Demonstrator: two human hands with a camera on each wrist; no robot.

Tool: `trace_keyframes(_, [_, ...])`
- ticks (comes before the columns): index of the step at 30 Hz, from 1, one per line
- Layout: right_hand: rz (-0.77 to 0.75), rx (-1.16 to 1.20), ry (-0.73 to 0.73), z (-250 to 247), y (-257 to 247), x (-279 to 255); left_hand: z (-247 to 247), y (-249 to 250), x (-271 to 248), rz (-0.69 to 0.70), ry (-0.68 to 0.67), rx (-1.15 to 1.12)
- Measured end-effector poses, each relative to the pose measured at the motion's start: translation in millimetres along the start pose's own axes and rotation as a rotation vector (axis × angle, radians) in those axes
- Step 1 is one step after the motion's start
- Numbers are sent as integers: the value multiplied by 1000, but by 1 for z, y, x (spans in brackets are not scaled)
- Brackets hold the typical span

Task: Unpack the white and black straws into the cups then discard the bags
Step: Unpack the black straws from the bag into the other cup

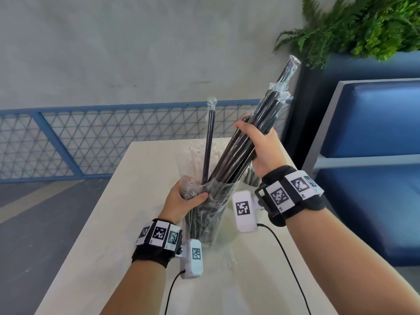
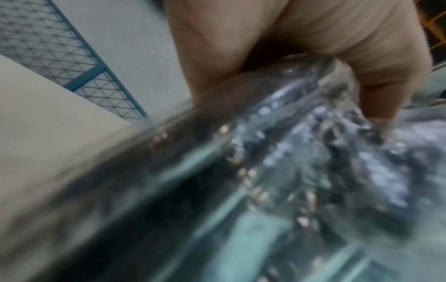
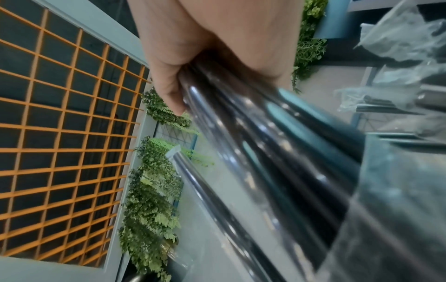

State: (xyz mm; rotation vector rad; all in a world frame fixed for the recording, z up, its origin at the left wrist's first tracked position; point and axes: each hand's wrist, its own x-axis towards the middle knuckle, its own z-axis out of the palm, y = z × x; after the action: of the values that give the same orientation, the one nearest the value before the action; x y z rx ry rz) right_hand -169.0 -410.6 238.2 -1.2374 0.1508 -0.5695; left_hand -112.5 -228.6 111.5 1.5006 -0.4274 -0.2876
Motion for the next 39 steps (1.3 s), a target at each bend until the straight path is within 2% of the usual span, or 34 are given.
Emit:
trace_keyframes(3, [49,82,83,-2,-2,4,-5,1,-2,-6,-136,18])
trace_keyframes(6, [75,136,150,-4,-2,7,-7,-1,-2,1,-176,55])
trace_keyframes(12, [56,242,141,1,-8,5,-11,2,-2,27,-100,67])
trace_keyframes(16, [20,192,141,6,-10,3,-12,2,-5,17,-56,61])
trace_keyframes(22, [55,180,233,12,-7,7,-10,-1,-5,-19,-48,121])
trace_keyframes(26, [71,227,285,12,-6,9,-8,0,-5,-42,14,141])
trace_keyframes(33, [51,158,165,16,-2,13,-15,-5,3,-60,104,167])
trace_keyframes(39, [63,8,63,15,23,4,-11,-7,9,-42,159,213])
